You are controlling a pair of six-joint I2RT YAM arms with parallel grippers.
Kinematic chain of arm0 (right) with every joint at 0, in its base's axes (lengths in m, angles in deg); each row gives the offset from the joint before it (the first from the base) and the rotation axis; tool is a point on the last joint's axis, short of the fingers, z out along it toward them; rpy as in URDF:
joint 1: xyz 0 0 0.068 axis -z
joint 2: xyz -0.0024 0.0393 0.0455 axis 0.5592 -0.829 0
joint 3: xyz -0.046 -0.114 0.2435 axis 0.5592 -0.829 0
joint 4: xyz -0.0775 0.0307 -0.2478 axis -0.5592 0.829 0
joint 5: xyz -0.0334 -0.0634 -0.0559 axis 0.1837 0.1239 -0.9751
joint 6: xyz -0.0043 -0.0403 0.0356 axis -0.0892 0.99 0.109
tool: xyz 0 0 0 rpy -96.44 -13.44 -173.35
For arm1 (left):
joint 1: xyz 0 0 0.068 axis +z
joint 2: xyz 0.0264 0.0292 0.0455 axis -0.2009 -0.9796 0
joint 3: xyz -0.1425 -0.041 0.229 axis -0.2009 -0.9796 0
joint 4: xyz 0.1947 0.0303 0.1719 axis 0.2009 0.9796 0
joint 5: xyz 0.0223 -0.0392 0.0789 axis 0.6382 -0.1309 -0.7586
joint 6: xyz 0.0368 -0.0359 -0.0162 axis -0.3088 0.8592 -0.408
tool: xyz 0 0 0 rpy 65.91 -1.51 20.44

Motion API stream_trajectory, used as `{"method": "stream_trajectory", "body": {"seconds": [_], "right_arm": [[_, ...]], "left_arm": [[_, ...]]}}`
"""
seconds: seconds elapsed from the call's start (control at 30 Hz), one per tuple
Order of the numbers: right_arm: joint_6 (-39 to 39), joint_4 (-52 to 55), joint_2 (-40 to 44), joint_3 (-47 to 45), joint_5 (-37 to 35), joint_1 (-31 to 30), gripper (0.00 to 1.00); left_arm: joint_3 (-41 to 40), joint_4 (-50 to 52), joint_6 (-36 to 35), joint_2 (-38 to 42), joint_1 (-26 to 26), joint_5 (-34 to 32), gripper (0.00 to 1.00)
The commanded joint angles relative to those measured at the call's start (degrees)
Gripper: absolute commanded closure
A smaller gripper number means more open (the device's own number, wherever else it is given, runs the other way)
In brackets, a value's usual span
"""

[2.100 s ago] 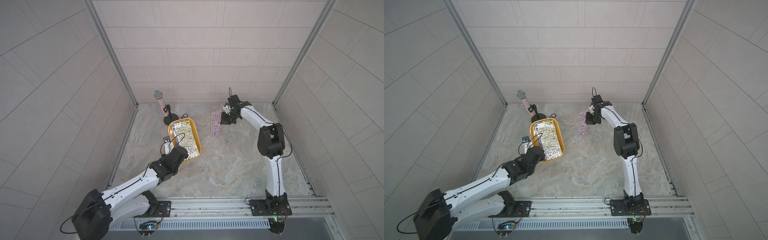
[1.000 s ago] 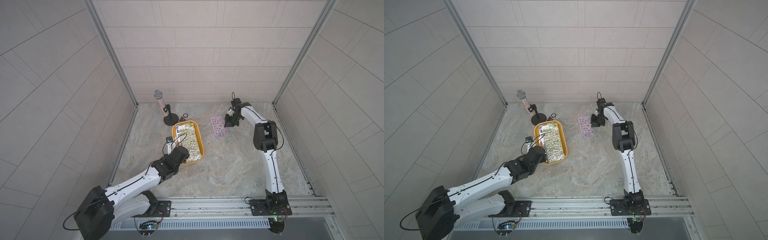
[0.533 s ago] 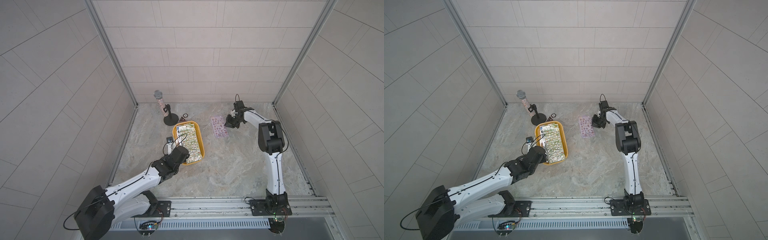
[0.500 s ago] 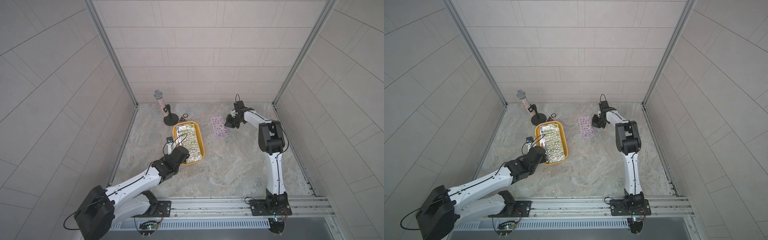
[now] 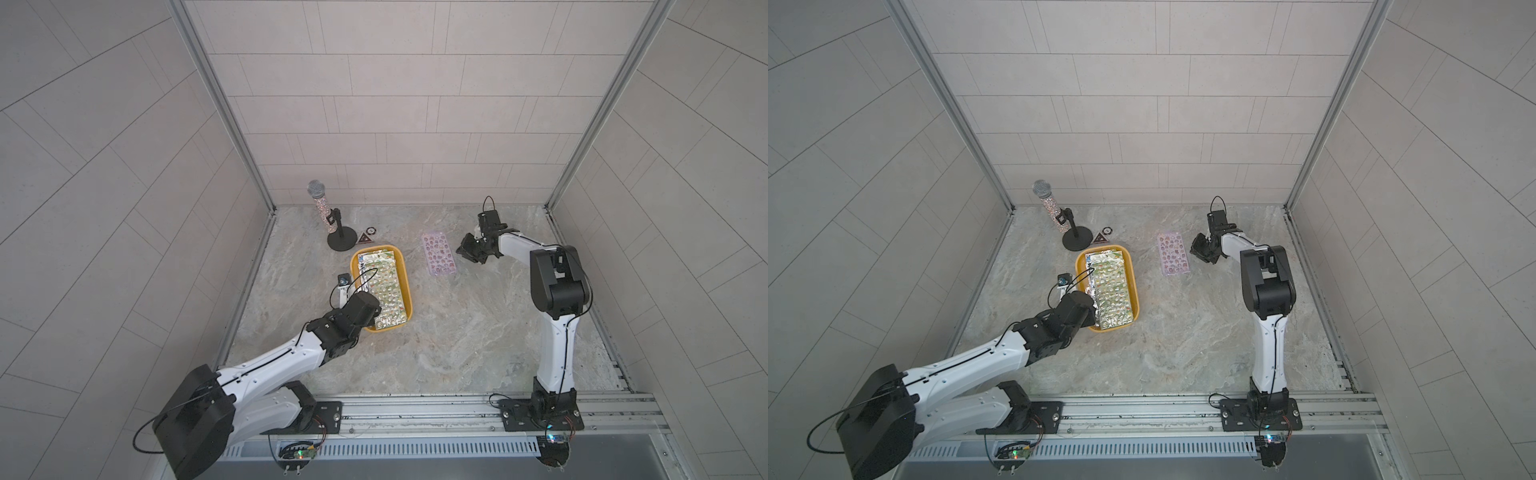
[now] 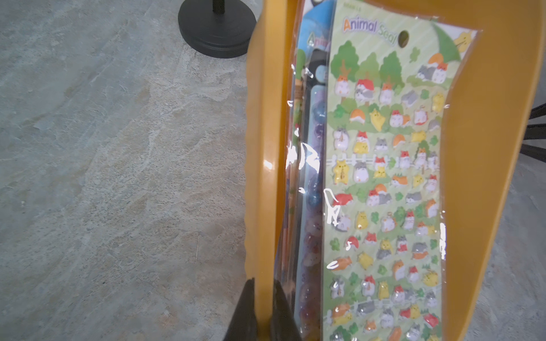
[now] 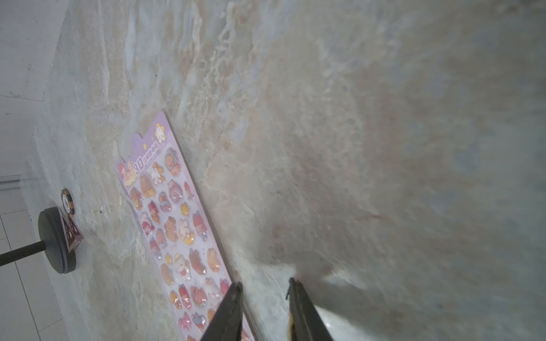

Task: Take the stickers out of the storage box
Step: Place the sticker at the center of the board, then pick up the sticker from the storage box.

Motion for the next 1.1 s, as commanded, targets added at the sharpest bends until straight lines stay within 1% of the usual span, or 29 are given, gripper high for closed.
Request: {"method": "stream_trajectory", "body": {"seconds": [0.0, 0.03, 0.13, 0.23, 0.33, 0.43, 0.5, 0.53, 0.6, 0.67, 0.73, 0.93, 1.07], "right_arm": [[0.8, -6.3, 8.2, -6.8, 4.3, -0.3, 0.69], [0.8, -8.8, 11.2, -10.1, 5.6, -0.5, 0.68], [0.3, -14.7, 21.0, -20.1, 7.3, -1.7, 0.61], [0.1, -22.8, 31.0, -29.0, 8.8, -5.4, 0.54], [3.1, -23.7, 37.6, -34.1, 9.6, -11.4, 0.49], [5.4, -23.6, 42.3, -37.7, 9.3, -19.5, 0.47], [7.3, -21.4, 44.9, -38.7, 7.4, -25.3, 0.45], [8.1, -20.1, 45.9, -38.8, 5.2, -28.2, 0.45], [9.3, -16.9, 47.1, -38.4, 0.7, -33.1, 0.45], [8.9, -15.3, 47.8, -38.4, -4.0, -36.2, 0.45], [8.1, -14.8, 47.5, -38.4, -6.3, -38.0, 0.45], [5.5, -12.9, 43.1, -37.0, -10.3, -39.0, 0.48], [5.4, -11.2, 41.5, -35.5, -13.8, -39.9, 0.49]], "left_arm": [[2.4, -3.3, -1.2, 0.1, -0.1, 1.3, 1.00], [2.5, -3.3, -1.2, 0.1, -0.1, 1.6, 1.00], [2.3, -4.3, -1.2, -0.2, -0.1, 2.8, 1.00], [2.4, -5.6, -3.6, -1.0, -0.1, 5.2, 1.00], [2.8, -6.6, -4.8, -1.5, -0.1, 7.7, 1.00], [2.4, -8.4, -5.4, -1.6, -0.2, 10.3, 1.00], [2.1, -9.4, -5.5, -1.4, -0.2, 11.2, 1.00], [2.0, -9.7, -5.6, -1.4, -0.2, 11.5, 1.00], [1.8, -10.1, -5.6, -1.3, -0.2, 11.8, 1.00], [1.7, -10.2, -5.6, -1.2, -0.2, 12.0, 1.00], [1.5, -10.8, -5.6, -0.9, -0.2, 12.1, 1.00], [0.6, -11.9, -5.4, 0.2, -0.3, 13.0, 1.00], [0.4, -12.2, -5.6, 0.8, -0.3, 13.1, 1.00]]}}
